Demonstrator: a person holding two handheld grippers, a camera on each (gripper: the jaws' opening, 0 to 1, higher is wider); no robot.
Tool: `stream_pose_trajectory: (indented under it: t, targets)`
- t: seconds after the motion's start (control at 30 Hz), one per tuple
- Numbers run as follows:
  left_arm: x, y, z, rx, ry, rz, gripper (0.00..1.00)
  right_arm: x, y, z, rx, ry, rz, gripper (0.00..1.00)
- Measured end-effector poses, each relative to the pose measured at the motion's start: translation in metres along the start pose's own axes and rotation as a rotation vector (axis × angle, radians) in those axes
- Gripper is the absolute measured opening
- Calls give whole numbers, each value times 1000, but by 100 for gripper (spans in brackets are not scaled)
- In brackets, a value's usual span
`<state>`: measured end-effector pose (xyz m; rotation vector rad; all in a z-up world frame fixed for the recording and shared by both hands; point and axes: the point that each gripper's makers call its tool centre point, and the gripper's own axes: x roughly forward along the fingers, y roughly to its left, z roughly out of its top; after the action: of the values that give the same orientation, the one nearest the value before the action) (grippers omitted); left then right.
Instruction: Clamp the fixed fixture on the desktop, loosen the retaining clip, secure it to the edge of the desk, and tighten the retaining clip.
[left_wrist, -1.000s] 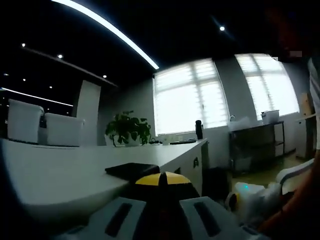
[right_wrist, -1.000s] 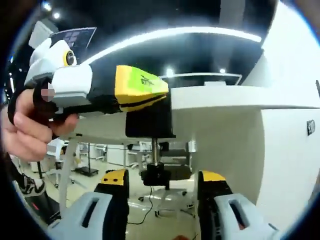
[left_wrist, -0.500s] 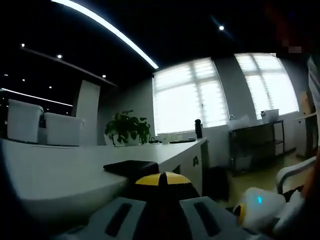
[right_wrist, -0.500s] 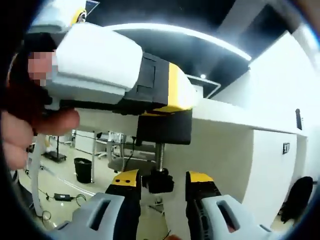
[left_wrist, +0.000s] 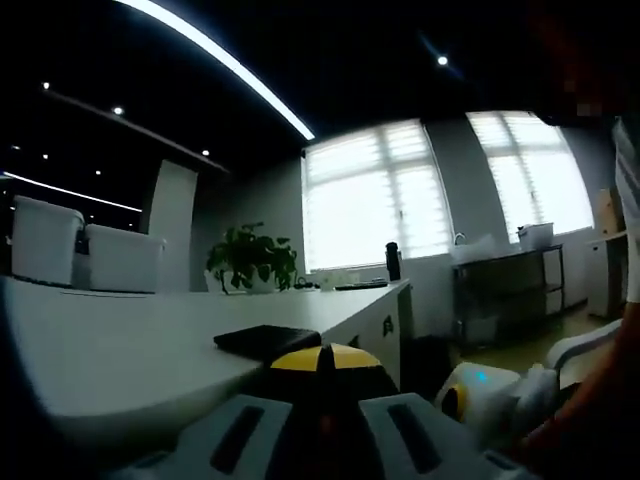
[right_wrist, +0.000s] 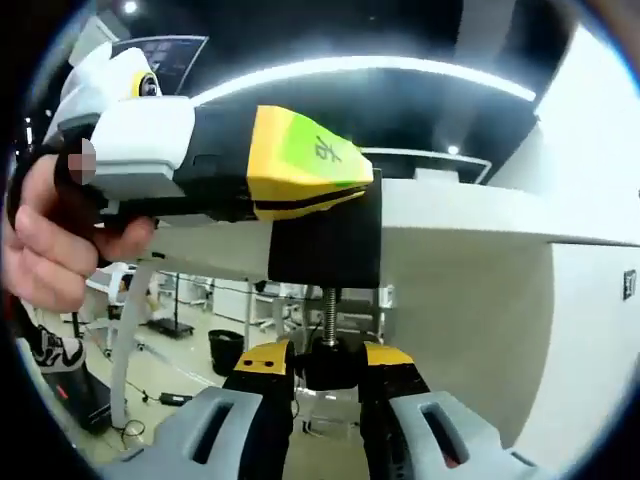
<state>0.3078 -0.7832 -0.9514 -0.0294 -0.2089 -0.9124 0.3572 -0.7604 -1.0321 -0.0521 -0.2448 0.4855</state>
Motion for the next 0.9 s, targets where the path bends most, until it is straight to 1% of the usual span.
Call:
stream_pose_trajectory:
  t: [0.13,0.2,0.27,0.3,0.33,0.37,0.43,0.53,0.6,0.63,0.67,0.7,0.73,0.77,0.8,0.83,0.87,0.9]
  targets:
    - [0,-1,-1,4,4,-7,2,6,1,-1,18,4,171,23]
    - [0,-1,-1,3,3,-10,2,6,5,-3,53,8,272,23]
    - [0,-1,-2,2,5,-12,2,7,7,-4,87,13,353,23]
    - [0,-1,-2,4,6,-13,2,7,8,-4,96,15,378,24]
    - [0,-1,-2,4,6,-14,2,6,9,-5,109,22,419,24]
    - [0,-1,-2,2,7,-17,2,7,8,-6,113,34,443,24]
    - [0,-2,-3,-3,9,-32,2,8,9,-6,108,38,489,24]
    - [1,-3,-3,-6,18,-42,2,9,9,-7,96,43,522,24]
    - [1,-3,-4,-3,19,-44,2,8,9,-7,88,45,528,24]
    - [1,-3,-4,-3,19,-45,2,7,8,-7,85,51,511,26]
    - [1,-3,-3,-4,18,-45,2,7,3,-8,83,55,464,29]
    - [1,-3,-3,-6,17,-46,2,7,-1,-10,54,59,405,33]
    - [1,-4,-3,-7,17,-47,2,4,-4,-13,-5,64,349,38]
    - [1,-3,-3,-8,16,-47,2,2,-4,-14,-34,56,317,40]
    - [1,-3,-3,-8,16,-48,2,-3,-1,-13,-43,46,275,42]
    - [1,-3,-3,-7,16,-48,2,-8,2,-13,-33,39,242,42]
    - [1,-3,-3,-7,16,-47,2,-13,8,-9,1,24,215,42]
    - [1,-3,-3,-6,15,-46,2,-16,13,-8,3,25,189,42]
